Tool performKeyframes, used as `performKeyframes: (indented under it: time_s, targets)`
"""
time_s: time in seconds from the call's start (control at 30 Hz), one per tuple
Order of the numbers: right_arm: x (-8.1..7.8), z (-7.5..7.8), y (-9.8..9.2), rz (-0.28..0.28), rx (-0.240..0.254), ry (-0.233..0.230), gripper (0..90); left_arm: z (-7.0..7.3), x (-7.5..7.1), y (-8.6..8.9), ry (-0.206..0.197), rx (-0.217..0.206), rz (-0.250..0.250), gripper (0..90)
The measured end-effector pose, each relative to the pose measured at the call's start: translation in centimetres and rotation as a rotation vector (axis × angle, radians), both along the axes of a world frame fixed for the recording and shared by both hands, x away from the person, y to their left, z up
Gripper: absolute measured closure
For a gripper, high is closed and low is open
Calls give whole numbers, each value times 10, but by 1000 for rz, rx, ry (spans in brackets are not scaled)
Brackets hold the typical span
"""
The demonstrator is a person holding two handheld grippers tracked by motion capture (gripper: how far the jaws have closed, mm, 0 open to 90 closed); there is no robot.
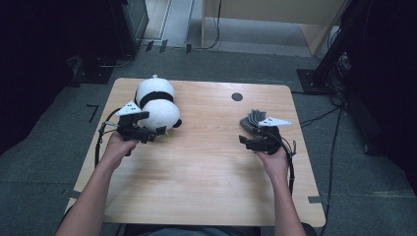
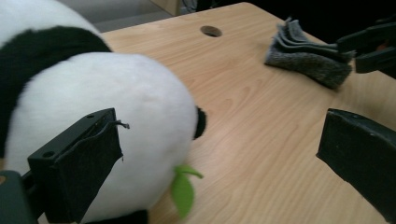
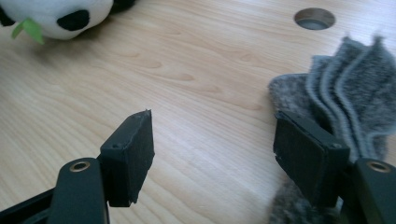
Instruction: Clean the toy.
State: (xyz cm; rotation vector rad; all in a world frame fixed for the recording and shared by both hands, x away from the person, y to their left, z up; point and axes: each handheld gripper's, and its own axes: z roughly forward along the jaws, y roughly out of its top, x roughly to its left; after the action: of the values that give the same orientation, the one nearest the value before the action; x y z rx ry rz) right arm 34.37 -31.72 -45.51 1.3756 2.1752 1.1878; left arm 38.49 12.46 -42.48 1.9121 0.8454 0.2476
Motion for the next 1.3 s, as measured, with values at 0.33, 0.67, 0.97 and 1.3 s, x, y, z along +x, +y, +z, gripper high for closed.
performKeyframes:
  time_s: [0.33,0.67,0.97,1.3]
  targets:
    - [-8,-7,24,57,18,3,307,-8,-16,-33,9,7,-103,0]
    - [-11,-26,47,110,-15,19,307,-34,-31,-74,29,54,-181,0]
    - [-10,-41,63,127,9,48,306,-68,-32,-96,99,184,-205,0]
    - [-8,-61,78,126,-61,65,292,-90,-28,-105,118,296,-197,0]
